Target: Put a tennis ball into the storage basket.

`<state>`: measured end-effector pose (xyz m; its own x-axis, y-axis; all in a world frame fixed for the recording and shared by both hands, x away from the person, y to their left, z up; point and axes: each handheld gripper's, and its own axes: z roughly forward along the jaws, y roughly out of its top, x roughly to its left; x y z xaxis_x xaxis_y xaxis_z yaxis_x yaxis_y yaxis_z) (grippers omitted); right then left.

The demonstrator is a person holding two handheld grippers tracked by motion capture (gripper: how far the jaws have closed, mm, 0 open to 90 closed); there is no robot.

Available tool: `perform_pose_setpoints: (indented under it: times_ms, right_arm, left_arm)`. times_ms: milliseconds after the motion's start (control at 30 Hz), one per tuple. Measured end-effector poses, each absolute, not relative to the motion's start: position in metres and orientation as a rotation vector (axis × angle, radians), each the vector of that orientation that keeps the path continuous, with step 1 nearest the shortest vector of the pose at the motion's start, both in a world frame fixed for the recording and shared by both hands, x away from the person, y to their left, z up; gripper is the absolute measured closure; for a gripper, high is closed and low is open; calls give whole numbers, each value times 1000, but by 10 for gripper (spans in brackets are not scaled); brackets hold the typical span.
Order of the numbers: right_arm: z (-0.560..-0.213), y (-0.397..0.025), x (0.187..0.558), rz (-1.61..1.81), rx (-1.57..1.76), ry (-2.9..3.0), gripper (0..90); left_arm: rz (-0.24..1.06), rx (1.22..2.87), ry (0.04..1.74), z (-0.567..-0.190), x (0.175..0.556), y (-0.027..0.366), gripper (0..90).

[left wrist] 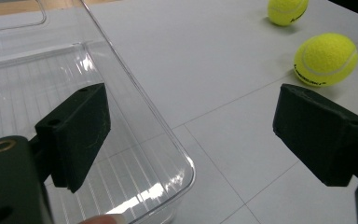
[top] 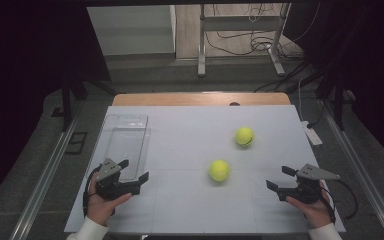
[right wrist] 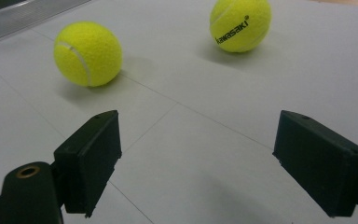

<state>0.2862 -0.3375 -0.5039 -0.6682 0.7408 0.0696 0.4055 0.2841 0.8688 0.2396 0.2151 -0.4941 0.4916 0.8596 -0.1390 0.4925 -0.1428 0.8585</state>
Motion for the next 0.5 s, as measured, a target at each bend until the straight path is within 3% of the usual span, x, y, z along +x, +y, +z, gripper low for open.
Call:
perform_pose_setpoints:
  times_ms: [500]
  right_arm:
    - [-505, -335, 287, 1318, 1036, 2225, 156]
  left_arm:
    - [490, 1793, 1131, -493, 236, 213, 121]
